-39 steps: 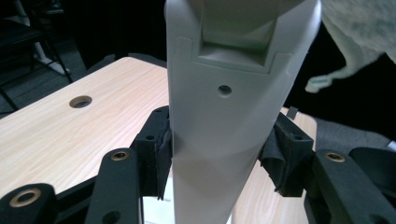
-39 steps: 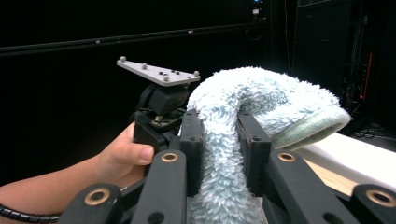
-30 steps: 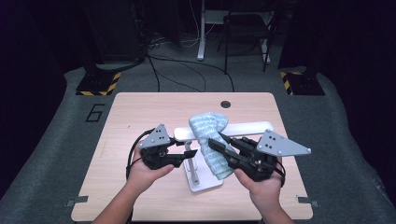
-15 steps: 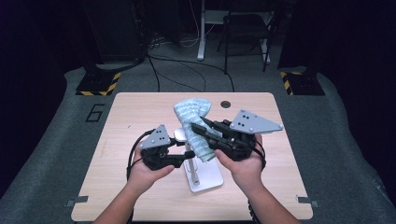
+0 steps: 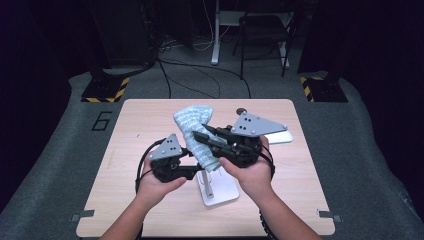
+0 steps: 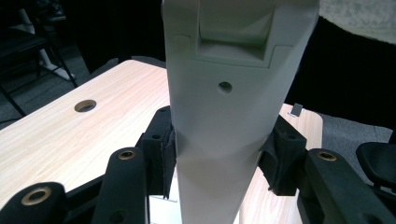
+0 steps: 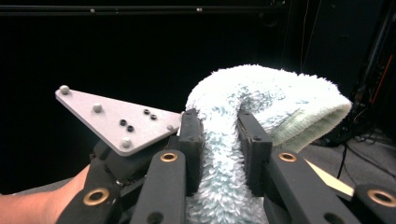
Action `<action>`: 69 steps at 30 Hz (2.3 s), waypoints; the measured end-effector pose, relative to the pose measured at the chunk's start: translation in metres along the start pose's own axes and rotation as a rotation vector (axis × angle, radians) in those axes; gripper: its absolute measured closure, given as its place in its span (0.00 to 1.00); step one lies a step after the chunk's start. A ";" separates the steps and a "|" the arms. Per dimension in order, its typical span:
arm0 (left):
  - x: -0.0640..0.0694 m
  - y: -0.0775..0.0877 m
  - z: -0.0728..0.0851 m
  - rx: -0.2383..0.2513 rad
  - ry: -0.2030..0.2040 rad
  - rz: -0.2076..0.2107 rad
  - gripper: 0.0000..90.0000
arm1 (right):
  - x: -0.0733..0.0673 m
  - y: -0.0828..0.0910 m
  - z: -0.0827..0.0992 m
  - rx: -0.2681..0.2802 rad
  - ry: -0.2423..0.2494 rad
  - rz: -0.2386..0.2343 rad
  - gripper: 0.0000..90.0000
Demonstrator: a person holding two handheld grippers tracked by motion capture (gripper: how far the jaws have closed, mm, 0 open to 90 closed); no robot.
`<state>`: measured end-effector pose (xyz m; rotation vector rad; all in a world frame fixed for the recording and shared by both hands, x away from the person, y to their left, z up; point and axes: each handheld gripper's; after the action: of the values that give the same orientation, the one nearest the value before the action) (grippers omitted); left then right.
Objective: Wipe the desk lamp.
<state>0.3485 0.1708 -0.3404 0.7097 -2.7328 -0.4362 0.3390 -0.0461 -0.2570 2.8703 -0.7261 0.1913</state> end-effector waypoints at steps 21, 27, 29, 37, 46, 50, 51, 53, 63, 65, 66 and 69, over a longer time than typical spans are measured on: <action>-0.002 0.000 0.001 0.011 -0.006 0.010 0.58 | 0.042 0.059 0.036 -0.027 -0.098 0.124 0.83; 0.000 -0.001 0.001 0.011 0.006 0.008 0.58 | 0.047 0.068 0.040 -0.028 -0.125 0.145 0.83; -0.001 -0.001 0.001 0.010 0.006 0.007 0.58 | 0.045 0.066 0.039 -0.029 -0.121 0.144 0.83; -0.001 -0.001 0.000 0.004 0.005 0.004 0.58 | 0.030 0.041 0.025 -0.019 -0.098 0.088 0.83; -0.001 0.000 0.000 -0.003 0.001 0.010 0.58 | 0.006 0.008 0.009 0.010 -0.073 0.006 0.83; -0.001 0.001 0.001 0.003 0.004 0.007 0.58 | 0.002 0.004 0.006 0.001 -0.047 0.006 0.83; -0.001 0.001 0.001 -0.001 0.002 0.012 0.58 | 0.004 0.005 0.007 0.003 -0.047 0.004 0.83; -0.001 0.001 0.001 0.004 0.000 0.011 0.58 | 0.007 0.008 0.009 0.005 -0.054 0.003 0.83; -0.004 0.000 0.000 0.004 0.002 0.029 0.58 | 0.029 0.041 0.026 -0.012 -0.071 0.069 0.82; -0.004 0.000 0.000 0.004 -0.001 0.027 0.58 | 0.034 0.048 0.031 -0.012 -0.082 0.077 0.82; -0.004 0.001 0.000 0.002 -0.001 0.025 0.58 | 0.036 0.052 0.033 -0.014 -0.082 0.089 0.82; -0.005 0.001 0.000 0.000 -0.001 0.027 0.58 | 0.044 0.063 0.039 -0.020 -0.096 0.113 0.82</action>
<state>0.3521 0.1743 -0.3411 0.6721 -2.7404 -0.4306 0.3501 -0.1284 -0.2790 2.8375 -0.9032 0.0612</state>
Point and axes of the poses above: each handheld gripper's, and its own axes: y roughly backward along the jaws, z roughly out of its underside, x roughly to its right, and after that the axes turned 11 degrees about y, right-handed
